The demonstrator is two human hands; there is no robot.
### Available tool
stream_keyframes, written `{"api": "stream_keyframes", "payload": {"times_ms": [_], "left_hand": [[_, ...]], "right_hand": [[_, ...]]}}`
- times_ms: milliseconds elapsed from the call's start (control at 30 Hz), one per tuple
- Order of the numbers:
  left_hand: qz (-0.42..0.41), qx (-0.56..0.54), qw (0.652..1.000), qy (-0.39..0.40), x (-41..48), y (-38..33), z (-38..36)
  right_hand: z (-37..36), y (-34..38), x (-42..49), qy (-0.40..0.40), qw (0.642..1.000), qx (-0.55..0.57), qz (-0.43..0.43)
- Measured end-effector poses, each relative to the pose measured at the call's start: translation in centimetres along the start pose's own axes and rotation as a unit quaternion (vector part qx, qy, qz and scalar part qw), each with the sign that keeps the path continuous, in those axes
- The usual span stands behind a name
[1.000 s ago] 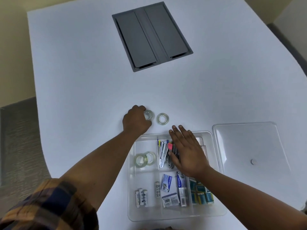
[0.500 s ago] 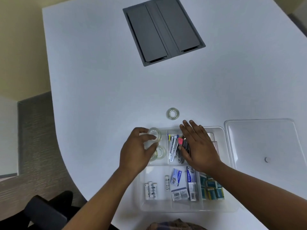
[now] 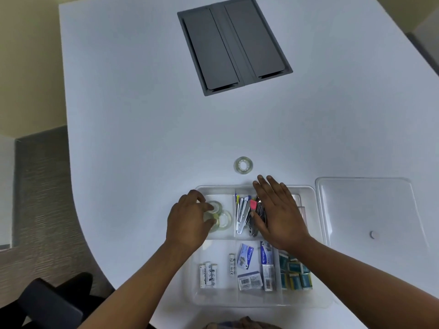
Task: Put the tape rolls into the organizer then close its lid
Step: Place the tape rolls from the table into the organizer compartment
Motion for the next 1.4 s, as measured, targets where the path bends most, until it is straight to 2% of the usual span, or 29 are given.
{"api": "stream_keyframes", "payload": {"times_ms": [300, 467, 667, 867, 1033, 1233, 1400], "left_hand": [[-0.052, -0.091, 0.992, -0.069, 3.7, -3.3, 3.5], [-0.033, -0.124, 0.992, 0.009, 8.4, -5.1, 1.4], [-0.065, -0.039, 0.997, 0.035, 12.6, -7.2, -0.1], [-0.111, 0.059, 0.988, 0.094, 14.1, -9.1, -3.1], [-0.126, 0.062, 0.989, 0.039, 14.4, -9.1, -2.3], [-0.086, -0.104, 0.989, -0.055, 11.1, -7.1, 2.4], [-0.059, -0.158, 0.98, -0.104, 5.7, -4.1, 4.3]], "right_hand": [[-0.5, -0.3, 0.0, 0.008, 1.0, -0.004, -0.006], [-0.3, -0.2, 0.0, -0.003, 1.0, 0.013, -0.005], [-0.4, -0.3, 0.0, -0.003, 1.0, 0.013, -0.004], [-0.6, -0.4, 0.0, 0.005, 1.0, 0.013, -0.01], [-0.7, -0.5, 0.0, 0.009, 1.0, 0.013, -0.014], [-0.7, -0.5, 0.1, 0.009, 1.0, 0.01, -0.013], [-0.8, -0.5, 0.0, 0.008, 1.0, 0.005, -0.009]]}}
Point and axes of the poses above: each hand's wrist, its own x-axis towards the middle knuckle, its own z-axis out of the back of the hand, y = z × x, the point moved 10 cm from there along x, towards the middle knuckle, and after that the axes turned 1 degree about -x, right-handed, at the moved point
